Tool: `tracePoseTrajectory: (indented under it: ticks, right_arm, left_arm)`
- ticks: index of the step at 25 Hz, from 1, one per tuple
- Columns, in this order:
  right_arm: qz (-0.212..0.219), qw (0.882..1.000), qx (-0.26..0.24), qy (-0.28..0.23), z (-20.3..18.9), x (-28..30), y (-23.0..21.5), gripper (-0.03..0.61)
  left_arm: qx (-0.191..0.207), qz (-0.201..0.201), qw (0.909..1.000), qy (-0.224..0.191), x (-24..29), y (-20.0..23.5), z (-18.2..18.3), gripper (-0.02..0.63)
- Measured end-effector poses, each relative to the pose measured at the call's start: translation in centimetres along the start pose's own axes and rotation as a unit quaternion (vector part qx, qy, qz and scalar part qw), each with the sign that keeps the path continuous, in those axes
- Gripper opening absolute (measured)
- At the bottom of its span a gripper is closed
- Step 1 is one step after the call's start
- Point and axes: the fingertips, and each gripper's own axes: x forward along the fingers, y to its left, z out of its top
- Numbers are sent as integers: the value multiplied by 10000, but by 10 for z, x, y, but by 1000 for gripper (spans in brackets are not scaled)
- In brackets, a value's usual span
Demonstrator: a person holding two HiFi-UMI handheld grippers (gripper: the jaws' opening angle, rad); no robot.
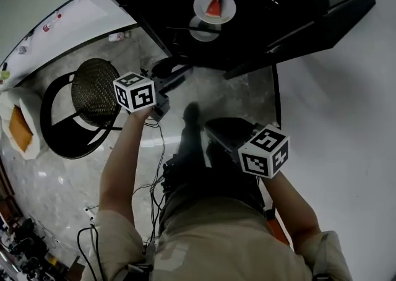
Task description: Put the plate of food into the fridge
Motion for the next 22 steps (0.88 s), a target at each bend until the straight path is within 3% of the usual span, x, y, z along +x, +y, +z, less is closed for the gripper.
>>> tracePoseTrajectory:
  ticks: [4, 6, 7, 11, 16, 22]
  right_arm:
    - [25, 9999, -96, 28, 4, -3, 7, 23]
    - [60, 9999, -144, 12, 9, -4, 11, 23]
    - [77, 9998, -162, -1, 11, -5, 13, 23]
    - [108, 9995, -279, -84, 17, -11, 19, 23]
    - [206, 9985, -450, -248, 25, -25, 29, 23]
    - [304, 9973, -420, -519, 31, -59, 41, 23]
  left_arm:
    - [299, 64, 9994, 159, -7, -13, 1, 200]
    - [444, 125, 9989, 99, -13, -18, 7, 104]
    - [490, 156, 9986, 75, -17, -21, 10, 18]
    - [493, 129, 9986, 145, -24, -40, 13, 9]
    - [817, 146, 9964, 183, -34, -79, 11, 9]
    - [787, 402, 9954, -370, -53, -124, 18, 9]
